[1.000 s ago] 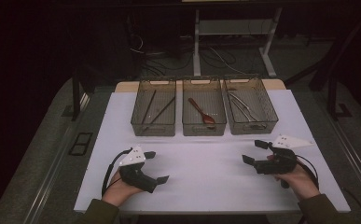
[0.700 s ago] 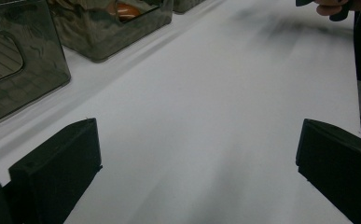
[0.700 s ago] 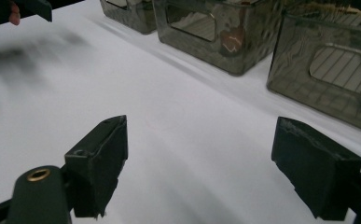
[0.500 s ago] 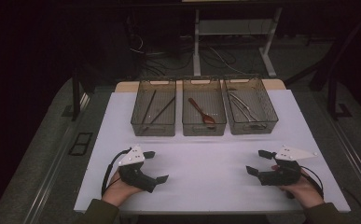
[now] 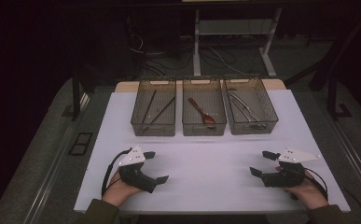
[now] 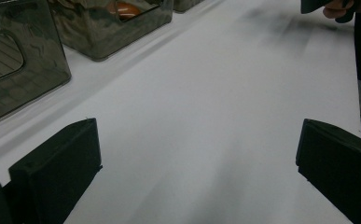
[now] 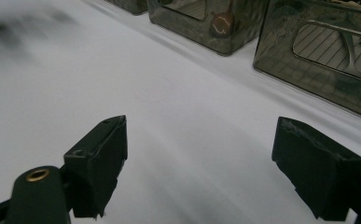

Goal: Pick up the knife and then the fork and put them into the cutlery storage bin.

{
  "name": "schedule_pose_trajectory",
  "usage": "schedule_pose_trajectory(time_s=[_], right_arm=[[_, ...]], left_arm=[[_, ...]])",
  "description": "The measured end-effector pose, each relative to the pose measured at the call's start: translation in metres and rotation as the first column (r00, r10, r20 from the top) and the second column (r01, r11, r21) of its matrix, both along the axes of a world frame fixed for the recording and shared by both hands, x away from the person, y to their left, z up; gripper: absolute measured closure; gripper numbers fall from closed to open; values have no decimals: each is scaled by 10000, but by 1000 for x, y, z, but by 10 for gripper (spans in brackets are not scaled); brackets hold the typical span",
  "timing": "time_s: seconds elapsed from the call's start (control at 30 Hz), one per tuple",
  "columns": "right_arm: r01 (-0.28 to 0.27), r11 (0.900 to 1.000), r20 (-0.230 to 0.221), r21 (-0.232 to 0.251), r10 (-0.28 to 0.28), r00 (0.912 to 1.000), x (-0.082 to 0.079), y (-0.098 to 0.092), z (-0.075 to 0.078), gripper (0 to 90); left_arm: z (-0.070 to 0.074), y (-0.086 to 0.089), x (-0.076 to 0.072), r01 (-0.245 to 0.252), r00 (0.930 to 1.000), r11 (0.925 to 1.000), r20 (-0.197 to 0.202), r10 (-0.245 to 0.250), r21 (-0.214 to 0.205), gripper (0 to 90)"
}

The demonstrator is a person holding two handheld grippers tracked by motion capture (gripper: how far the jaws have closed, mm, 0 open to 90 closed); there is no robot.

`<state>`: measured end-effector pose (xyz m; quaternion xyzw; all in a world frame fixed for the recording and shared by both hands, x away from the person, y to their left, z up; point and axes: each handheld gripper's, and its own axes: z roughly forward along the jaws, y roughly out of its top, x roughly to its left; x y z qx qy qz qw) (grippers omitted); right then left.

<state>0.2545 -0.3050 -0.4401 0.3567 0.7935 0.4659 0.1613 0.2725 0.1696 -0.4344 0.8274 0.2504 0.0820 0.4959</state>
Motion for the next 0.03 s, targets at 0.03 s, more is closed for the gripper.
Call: schedule_pose_trajectory(time_s=[0.03], right_arm=[[8,10000,-6,10,-8,10000,0,0,0,174]], left_arm=[[0,0,0,5,10000,10000,4,-5,9,0]])
